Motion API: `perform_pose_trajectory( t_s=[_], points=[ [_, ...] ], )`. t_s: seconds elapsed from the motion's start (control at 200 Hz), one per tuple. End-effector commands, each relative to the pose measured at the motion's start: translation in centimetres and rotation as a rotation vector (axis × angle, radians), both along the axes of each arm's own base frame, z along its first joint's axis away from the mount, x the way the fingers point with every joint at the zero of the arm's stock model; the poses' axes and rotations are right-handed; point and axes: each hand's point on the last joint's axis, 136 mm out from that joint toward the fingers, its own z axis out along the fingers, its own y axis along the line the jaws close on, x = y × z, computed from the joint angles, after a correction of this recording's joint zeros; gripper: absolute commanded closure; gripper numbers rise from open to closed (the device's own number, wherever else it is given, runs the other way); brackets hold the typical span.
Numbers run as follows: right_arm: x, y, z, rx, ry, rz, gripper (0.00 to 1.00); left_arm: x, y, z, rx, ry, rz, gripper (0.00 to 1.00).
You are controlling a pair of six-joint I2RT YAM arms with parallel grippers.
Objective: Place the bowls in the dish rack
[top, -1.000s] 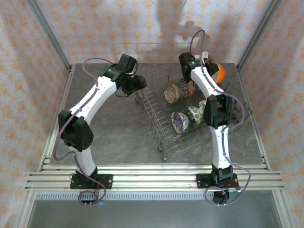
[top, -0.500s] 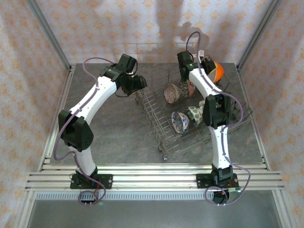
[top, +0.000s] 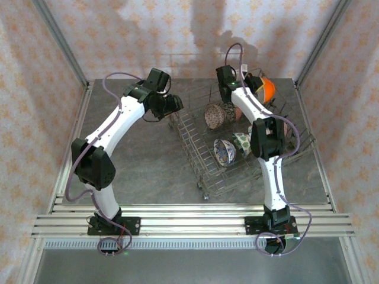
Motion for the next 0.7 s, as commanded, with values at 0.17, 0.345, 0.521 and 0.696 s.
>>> perform_pose_trajectory(
  t_s=[0.17,0.345,0.521,0.696],
  points=[
    [-0.6,0.2,-2.4,0.045,0.058,0.033,0.94,-1.8,0.4,1.0,0.001,-0.008,-0.004,0.43],
    [-1.1,0.1,-2.5,0.079,0.070,0.041,0.90,-2.1,0.1,0.9,0.003,-0.006,-0.007,0.43],
    [-1.4,0.1,-2.1,0.115,0.059,0.052,0.85,-2.3,-0.1,0.8,0.002,-0.004,-0.012,0.43],
    [-1.4,-0.1,-1.4,0.147,0.050,0.061,0.69,-2.5,0.0,0.6,0.005,0.000,-0.009,0.43]
  ],
)
